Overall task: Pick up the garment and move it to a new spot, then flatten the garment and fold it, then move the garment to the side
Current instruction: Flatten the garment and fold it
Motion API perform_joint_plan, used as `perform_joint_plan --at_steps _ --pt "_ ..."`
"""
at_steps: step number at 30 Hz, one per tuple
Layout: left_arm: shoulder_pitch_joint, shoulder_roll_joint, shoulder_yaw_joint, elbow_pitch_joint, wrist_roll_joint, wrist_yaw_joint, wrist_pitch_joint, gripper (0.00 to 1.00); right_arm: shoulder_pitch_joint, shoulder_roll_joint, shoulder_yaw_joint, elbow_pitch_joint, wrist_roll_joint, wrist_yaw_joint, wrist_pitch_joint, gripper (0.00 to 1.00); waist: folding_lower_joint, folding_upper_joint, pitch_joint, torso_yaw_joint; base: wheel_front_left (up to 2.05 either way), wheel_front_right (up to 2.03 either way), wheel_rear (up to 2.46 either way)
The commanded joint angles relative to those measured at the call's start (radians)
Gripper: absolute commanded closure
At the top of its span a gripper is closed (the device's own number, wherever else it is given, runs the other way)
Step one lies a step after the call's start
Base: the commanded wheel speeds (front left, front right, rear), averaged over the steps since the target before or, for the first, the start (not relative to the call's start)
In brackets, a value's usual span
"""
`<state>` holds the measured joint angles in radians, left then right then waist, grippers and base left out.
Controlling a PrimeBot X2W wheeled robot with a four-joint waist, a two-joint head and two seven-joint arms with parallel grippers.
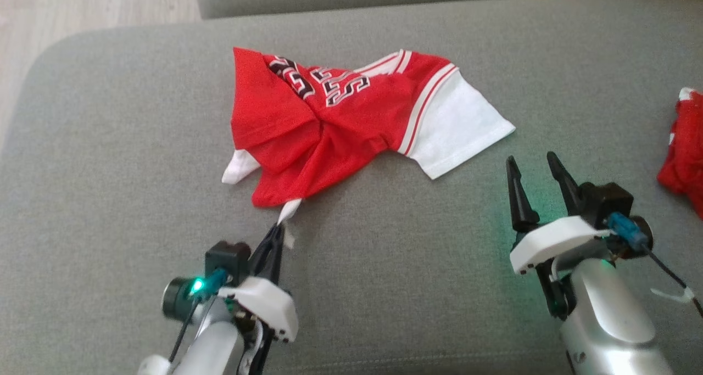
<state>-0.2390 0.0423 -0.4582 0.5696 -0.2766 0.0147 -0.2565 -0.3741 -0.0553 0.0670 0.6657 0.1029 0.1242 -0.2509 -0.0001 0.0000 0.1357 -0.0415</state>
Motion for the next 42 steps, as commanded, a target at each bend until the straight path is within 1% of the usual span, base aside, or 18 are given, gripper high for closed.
perform_joint_plan --at_steps 1,3,5,6,7,8,11,16,23,31,42 --pt "0.003 0.008 0.057 -0.026 0.026 0.022 -0.005 1.00 0.004 0.005 0.026 -0.024 0.001 0.007 -0.011 0.00 0.0001 0.0000 -0.027 0.004 0.00 0.00 0.00" --pt "0.021 0.009 0.078 -0.026 0.042 0.038 -0.005 1.00 0.012 0.005 0.026 -0.027 0.005 0.007 -0.011 0.00 0.0001 0.0000 -0.039 0.004 0.00 0.00 0.00" --pt "0.037 0.009 0.096 -0.030 0.049 0.043 -0.005 1.00 0.018 0.005 0.029 -0.035 0.011 0.007 -0.011 0.00 0.0001 0.0000 -0.048 0.005 0.00 0.00 0.00" --pt "0.044 0.009 0.103 -0.033 0.049 0.041 -0.005 0.75 0.021 0.005 0.031 -0.040 0.014 0.007 -0.011 0.00 0.0001 0.0000 -0.051 0.006 0.00 0.00 0.00" --pt "0.051 0.009 0.112 -0.038 0.045 0.038 -0.005 0.17 0.024 0.005 0.031 -0.048 0.018 0.007 -0.011 0.00 0.0001 0.0000 -0.053 0.007 0.00 0.00 0.00" --pt "0.056 0.009 0.119 -0.045 0.043 0.037 -0.005 0.00 0.027 0.005 0.031 -0.056 0.021 0.007 -0.011 0.00 0.0001 0.0000 -0.055 0.007 0.00 0.00 0.00" --pt "0.064 0.008 0.137 -0.071 0.035 0.043 -0.005 0.00 0.033 0.005 0.029 -0.075 0.026 0.007 -0.011 0.00 0.0001 0.0000 -0.058 0.008 0.00 0.00 0.00" --pt "0.078 0.008 0.198 -0.165 0.042 0.088 -0.005 0.00 0.042 0.005 0.016 -0.131 0.026 0.007 -0.011 0.00 0.0001 0.0000 -0.049 0.008 0.00 0.00 0.00" --pt "0.079 0.008 0.236 -0.208 0.041 0.090 -0.005 0.00 0.052 0.005 0.001 -0.153 0.024 0.007 -0.011 0.00 0.0001 0.0000 -0.042 0.011 0.00 0.00 0.00" --pt "0.037 0.008 0.241 -0.186 0.017 0.092 -0.005 0.00 0.038 0.005 0.004 -0.155 0.019 0.007 -0.011 0.00 0.0001 0.0000 0.003 0.004 0.00 0.00 0.00" --pt "-0.081 0.008 0.231 -0.066 -0.041 0.075 -0.005 0.00 -0.007 0.005 0.015 -0.161 0.002 0.007 -0.011 0.00 0.0001 0.0000 0.098 -0.030 0.00 0.00 0.00"
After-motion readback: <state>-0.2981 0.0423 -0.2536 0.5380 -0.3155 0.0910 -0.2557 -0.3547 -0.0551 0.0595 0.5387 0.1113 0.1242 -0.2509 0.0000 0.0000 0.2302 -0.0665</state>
